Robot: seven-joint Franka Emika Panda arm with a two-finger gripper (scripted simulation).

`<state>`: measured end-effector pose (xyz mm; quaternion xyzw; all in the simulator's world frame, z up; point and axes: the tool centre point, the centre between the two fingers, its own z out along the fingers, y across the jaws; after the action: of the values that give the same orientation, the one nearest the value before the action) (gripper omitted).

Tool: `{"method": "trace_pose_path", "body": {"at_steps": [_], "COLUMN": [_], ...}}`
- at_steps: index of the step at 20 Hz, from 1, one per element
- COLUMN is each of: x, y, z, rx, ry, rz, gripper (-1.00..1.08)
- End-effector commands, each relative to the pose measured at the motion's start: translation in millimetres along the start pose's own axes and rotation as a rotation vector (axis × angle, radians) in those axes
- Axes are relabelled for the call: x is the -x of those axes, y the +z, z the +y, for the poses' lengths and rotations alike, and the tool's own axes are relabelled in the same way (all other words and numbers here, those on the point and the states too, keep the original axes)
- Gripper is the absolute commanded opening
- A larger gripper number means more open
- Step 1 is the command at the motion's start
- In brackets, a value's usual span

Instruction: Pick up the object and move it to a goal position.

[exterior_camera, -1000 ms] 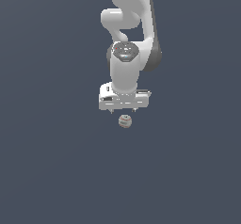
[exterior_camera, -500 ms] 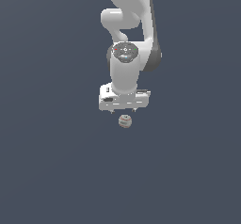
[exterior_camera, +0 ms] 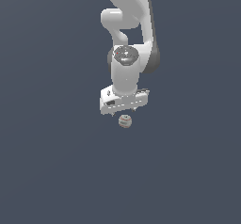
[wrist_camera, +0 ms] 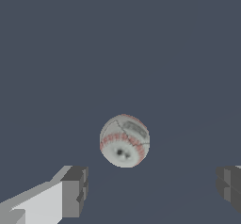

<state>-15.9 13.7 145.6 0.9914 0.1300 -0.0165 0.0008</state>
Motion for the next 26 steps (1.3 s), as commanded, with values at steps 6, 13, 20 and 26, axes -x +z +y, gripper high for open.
{"method": "trace_pose_path", "body": {"at_steps": [6,13,20,26], "x": [2.2,4.6,6.8,8.1], "y": [14.3,27.9,39.3,45.3], "z": [-2.9,-6.7,-10.8,-13.3], "rx": [0.005,0.009,0.012,0.014], "ry": [-0.202,-0.402,-0.580,-0.676], "rz": [0.007,0.015,0.023,0.028], "gripper": [1.00,1.00,1.00,1.00]}}
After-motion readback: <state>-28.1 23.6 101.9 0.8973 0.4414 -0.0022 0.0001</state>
